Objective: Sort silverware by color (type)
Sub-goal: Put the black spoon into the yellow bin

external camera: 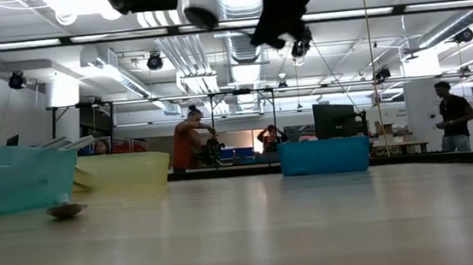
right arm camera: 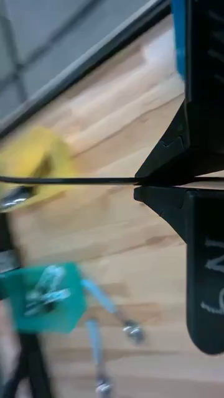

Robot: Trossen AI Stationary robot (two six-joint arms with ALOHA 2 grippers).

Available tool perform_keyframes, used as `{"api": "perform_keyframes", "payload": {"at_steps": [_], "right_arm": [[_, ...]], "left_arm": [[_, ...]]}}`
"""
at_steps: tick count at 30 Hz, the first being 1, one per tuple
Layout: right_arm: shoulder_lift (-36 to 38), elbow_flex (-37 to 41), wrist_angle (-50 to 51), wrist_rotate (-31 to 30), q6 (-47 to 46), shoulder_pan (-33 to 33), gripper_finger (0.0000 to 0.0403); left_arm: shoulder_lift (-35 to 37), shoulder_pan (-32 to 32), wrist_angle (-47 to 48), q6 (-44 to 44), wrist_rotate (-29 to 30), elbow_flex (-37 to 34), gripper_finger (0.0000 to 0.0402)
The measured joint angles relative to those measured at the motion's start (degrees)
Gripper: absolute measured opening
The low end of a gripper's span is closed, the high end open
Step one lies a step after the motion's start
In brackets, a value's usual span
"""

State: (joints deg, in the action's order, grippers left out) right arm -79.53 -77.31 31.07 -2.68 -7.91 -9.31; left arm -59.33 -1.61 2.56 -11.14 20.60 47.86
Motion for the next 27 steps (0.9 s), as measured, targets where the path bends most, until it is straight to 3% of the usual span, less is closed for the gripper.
{"api": "perform_keyframes", "payload": {"at_steps": [3,8,14,16,21,27], "right_arm": [[-6.03,-6.36,5.87,4.84,3.63,-3.98,0.0008],[-16.56,-18.35,15.03,8.49,10.75,-9.25,0.0008],[-29.0,-33.31,23.43,12.33,16.75,-13.92,0.0008],[-32.37,-37.88,25.82,12.78,18.25,-14.54,0.0008],[-38.77,-45.53,29.47,13.26,20.9,-14.74,0.0008],[-42.64,-49.98,30.69,13.33,21.43,-14.36,0.0008]], "left_arm": [[2.12,-0.03,2.71,-4.57,0.28,0.0,0.0154],[3.24,0.54,4.68,-10.03,8.54,0.0,0.0154],[2.3,6.65,6.73,-17.01,8.66,0.0,0.0154],[2.05,10.38,8.35,-17.45,5.25,0.0,0.0154],[0.82,21.04,11.47,-17.34,-12.42,0.0,0.0154],[-3.46,27.72,9.45,-18.24,-18.93,0.0,0.0154]]}}
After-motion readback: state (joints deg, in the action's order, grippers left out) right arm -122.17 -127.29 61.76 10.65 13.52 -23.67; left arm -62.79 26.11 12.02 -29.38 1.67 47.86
